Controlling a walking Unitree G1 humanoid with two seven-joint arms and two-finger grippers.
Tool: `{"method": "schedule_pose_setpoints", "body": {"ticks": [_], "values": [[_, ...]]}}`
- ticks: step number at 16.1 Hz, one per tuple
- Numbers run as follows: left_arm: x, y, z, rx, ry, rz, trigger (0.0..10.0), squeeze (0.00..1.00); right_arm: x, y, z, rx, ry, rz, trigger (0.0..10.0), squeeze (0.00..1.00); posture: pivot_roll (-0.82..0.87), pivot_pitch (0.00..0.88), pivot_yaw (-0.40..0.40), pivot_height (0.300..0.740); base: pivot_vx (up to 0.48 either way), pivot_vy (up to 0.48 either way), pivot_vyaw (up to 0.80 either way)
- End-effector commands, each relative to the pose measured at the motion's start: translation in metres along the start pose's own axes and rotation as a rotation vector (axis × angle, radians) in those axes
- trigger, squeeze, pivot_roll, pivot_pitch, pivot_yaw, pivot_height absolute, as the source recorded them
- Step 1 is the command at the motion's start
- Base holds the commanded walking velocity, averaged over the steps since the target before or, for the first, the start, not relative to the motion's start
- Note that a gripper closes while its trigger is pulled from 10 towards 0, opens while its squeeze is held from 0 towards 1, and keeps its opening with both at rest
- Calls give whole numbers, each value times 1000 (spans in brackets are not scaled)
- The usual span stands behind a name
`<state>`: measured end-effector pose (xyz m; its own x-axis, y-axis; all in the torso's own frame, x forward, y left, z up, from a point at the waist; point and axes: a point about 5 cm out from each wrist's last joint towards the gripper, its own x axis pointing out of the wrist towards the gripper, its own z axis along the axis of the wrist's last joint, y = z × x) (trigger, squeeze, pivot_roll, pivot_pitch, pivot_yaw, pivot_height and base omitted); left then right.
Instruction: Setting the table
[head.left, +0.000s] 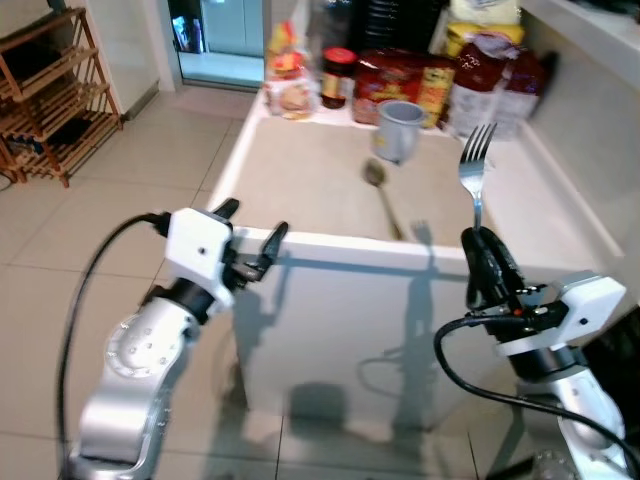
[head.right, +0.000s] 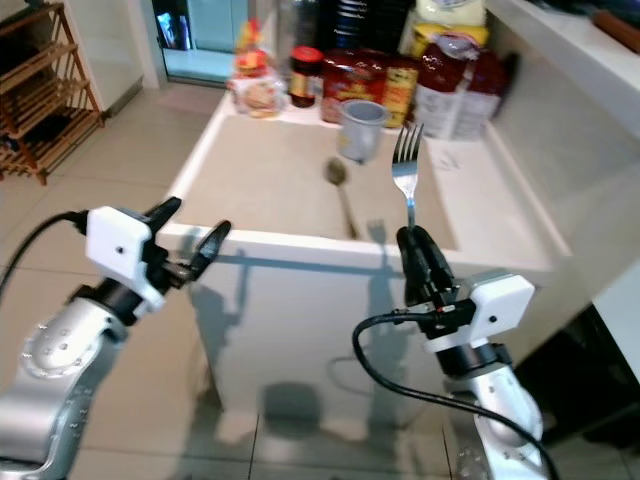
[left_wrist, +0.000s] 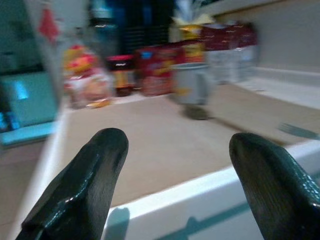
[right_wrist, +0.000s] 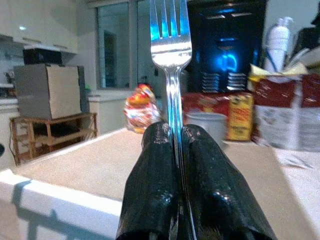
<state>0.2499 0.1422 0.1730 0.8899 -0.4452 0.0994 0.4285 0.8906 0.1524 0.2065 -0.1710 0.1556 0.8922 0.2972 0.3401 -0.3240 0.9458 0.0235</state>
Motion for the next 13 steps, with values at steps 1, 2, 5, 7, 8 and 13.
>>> {"method": "schedule_pose_setpoints", "body": {"ticks": [1, 2, 5, 7, 8, 13], "values": [[-2, 0, 3, 8, -15, -12, 10000, 0, 0, 5, 6, -15, -34, 49, 10000, 0, 71, 0, -49, 740, 0, -480, 0], [-2, -1, 3, 10, -14, -16, 10000, 0, 0, 6, 5, -19, -31, 64, 10000, 0, 73, 0, -51, 740, 0, -480, 0], [-2, -2, 3, 17, -18, -21, 10000, 0, 3, 12, 4, 22, -18, 123, 10000, 0, 74, 0, -52, 740, 0, -480, 0], [-1, -2, 4, 21, -21, -24, 10000, 0, 4, 17, 4, 63, 6, 191, 10000, 0, 68, 0, -51, 740, 0, -480, 0], [-1, -2, 3, 21, -20, -29, 10000, 0, 2, 17, 3, 74, 38, 251, 10000, 0, 67, 0, -51, 740, 0, -480, 0], [3, -3, 3, 28, -23, -38, 10000, 0, 3, 5, 4, 42, 38, 214, 10000, 0, 65, 0, -53, 740, 0, -480, 0]]}}
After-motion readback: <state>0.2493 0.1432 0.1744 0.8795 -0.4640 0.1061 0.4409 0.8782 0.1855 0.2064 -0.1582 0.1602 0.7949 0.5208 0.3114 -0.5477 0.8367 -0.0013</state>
